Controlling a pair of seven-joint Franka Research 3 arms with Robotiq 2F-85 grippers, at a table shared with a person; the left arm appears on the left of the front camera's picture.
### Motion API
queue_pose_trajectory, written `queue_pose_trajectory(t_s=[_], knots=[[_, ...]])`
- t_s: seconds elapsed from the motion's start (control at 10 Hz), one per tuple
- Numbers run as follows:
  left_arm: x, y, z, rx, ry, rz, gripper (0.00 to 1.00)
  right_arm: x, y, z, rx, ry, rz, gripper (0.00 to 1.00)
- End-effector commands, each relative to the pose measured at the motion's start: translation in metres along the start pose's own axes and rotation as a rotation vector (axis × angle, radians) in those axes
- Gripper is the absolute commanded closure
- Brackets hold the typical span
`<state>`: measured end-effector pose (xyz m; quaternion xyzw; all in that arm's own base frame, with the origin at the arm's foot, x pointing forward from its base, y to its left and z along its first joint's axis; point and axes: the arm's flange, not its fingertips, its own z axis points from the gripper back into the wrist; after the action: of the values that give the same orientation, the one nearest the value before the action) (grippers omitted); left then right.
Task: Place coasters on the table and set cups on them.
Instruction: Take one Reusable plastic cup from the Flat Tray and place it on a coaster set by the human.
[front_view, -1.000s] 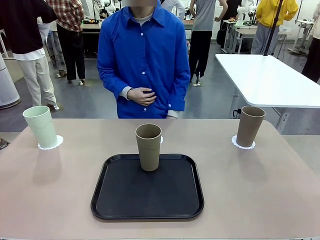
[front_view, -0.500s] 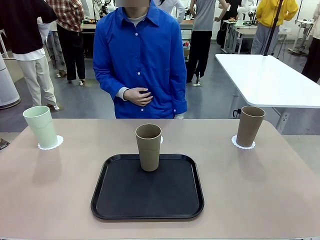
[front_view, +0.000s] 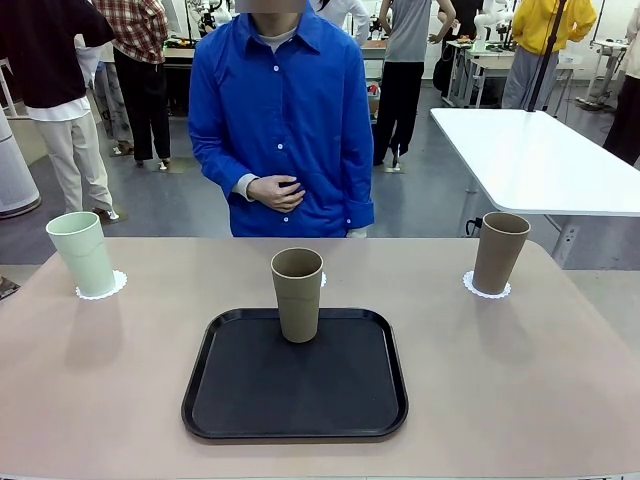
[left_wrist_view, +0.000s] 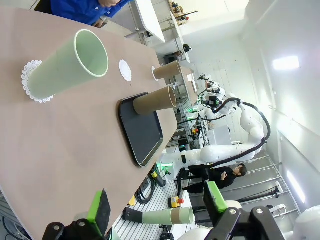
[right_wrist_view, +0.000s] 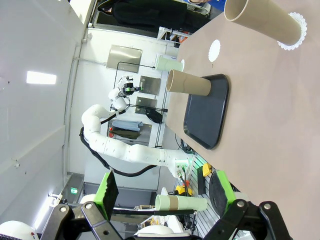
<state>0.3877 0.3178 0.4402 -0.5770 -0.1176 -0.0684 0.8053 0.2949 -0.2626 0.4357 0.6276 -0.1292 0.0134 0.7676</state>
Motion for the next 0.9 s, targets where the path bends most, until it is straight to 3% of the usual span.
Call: queue_pose_trajectory(t_s=[0.0, 0.4, 0.6, 0.8], knots=[[-0.001, -0.001, 0.003, -0.007, 0.003, -0.007, 0.0, -0.002, 0.001, 0.0, 0.005, 0.005, -0.008, 0.0], [-0.001, -0.001, 0.003, -0.007, 0.003, -0.007, 0.0, 0.0, 0.0, 0.0, 0.0, 0.0, 0.0, 0.0], [-0.001, -0.001, 0.003, -0.007, 0.003, -0.007, 0.0, 0.002, 0.055, -0.005, -0.152, 0.092, 0.209, 0.0], [-0.001, -0.001, 0.003, -0.007, 0.003, -0.007, 0.0, 0.028, 0.132, -0.038, -0.338, 0.266, 0.395, 0.0]])
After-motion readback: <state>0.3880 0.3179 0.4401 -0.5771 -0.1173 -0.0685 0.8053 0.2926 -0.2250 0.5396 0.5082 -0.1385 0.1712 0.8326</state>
